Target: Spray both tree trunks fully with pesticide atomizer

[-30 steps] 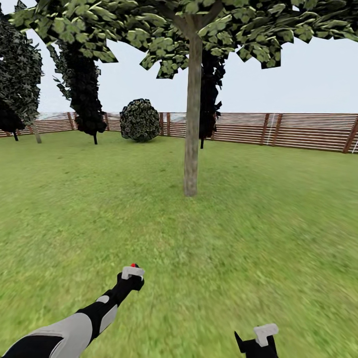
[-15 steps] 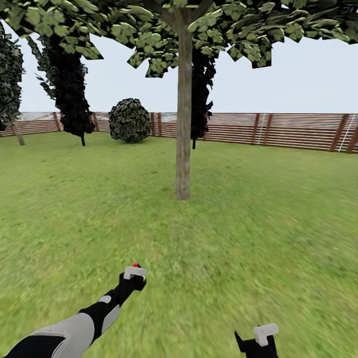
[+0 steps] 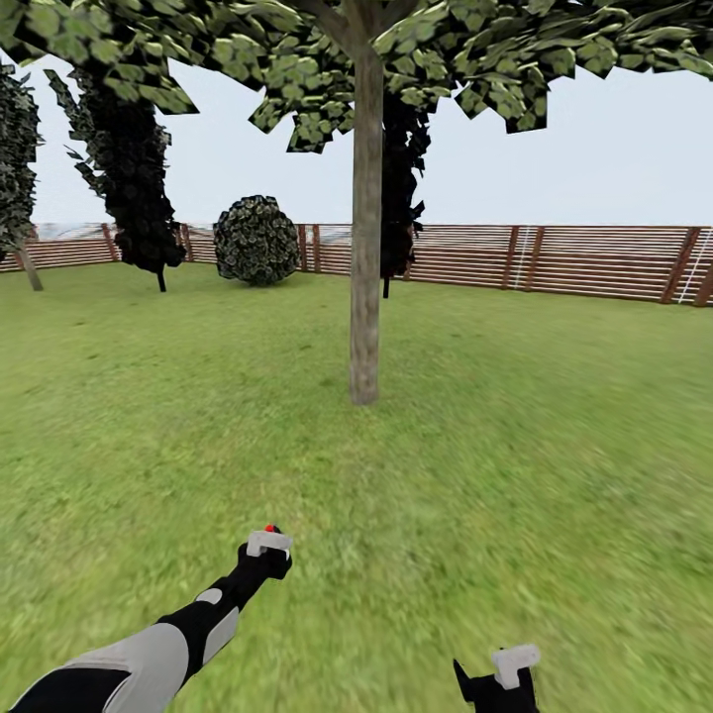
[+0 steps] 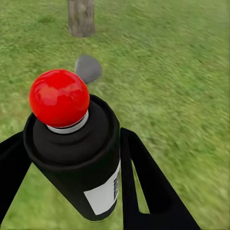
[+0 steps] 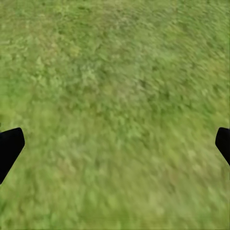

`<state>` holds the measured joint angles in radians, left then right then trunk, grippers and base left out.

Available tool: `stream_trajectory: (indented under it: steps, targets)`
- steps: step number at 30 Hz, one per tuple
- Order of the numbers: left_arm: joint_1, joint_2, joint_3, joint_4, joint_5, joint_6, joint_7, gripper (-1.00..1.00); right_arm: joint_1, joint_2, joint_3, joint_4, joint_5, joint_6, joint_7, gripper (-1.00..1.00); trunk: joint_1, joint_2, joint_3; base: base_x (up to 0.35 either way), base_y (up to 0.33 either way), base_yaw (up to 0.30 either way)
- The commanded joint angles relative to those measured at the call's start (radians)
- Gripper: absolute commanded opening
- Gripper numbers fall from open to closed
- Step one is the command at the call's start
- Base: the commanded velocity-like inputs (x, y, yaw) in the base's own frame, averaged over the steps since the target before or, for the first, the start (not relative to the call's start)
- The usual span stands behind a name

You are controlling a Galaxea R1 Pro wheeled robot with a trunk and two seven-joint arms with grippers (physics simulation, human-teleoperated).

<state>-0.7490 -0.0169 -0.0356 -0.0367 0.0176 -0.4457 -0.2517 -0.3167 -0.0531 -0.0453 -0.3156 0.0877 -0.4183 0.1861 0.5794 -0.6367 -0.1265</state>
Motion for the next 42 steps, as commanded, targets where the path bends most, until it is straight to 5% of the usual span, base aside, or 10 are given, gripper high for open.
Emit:
stream_trajectory:
  steps: [1,26,28,30,34,42]
  targets:
    - [-0.001,0.000,-0.003,0.001,0.002,-0.004,-0.001,-1.00,-0.001,0.007,-0.005,0.001,0.009,-0.004,0.003,1.00,0.001,-0.001,-0.002,0.350,0.000,0.000]
    - [-0.001,0.002,-0.002,0.000,0.004,-0.003,0.002,-1.00,-0.001,0.018,-0.005,0.003,0.012,-0.004,0.003,1.00,0.001,-0.001,-0.002,0.332,-0.118,0.000]
    - [-0.001,0.004,0.005,-0.001,0.017,-0.003,0.015,-1.00,-0.001,0.018,-0.005,0.003,0.012,-0.004,0.003,1.00,0.001,-0.001,-0.002,0.314,-0.175,0.000]
    - [-0.001,0.005,0.016,-0.001,0.076,-0.004,0.072,-1.00,-0.001,0.018,-0.005,0.003,0.012,-0.004,0.003,1.00,0.001,-0.001,-0.002,0.314,-0.180,0.000]
    - [-0.001,0.005,0.019,-0.003,0.111,-0.004,0.122,-1.00,-0.001,0.018,-0.005,0.003,0.012,-0.004,0.003,1.00,0.001,-0.001,-0.002,0.314,-0.183,0.000]
    - [-0.001,-0.015,0.008,-0.033,0.121,-0.004,0.132,-1.00,-0.001,0.018,-0.004,0.003,0.012,-0.004,0.003,1.00,0.001,-0.001,-0.002,0.314,-0.189,0.000]
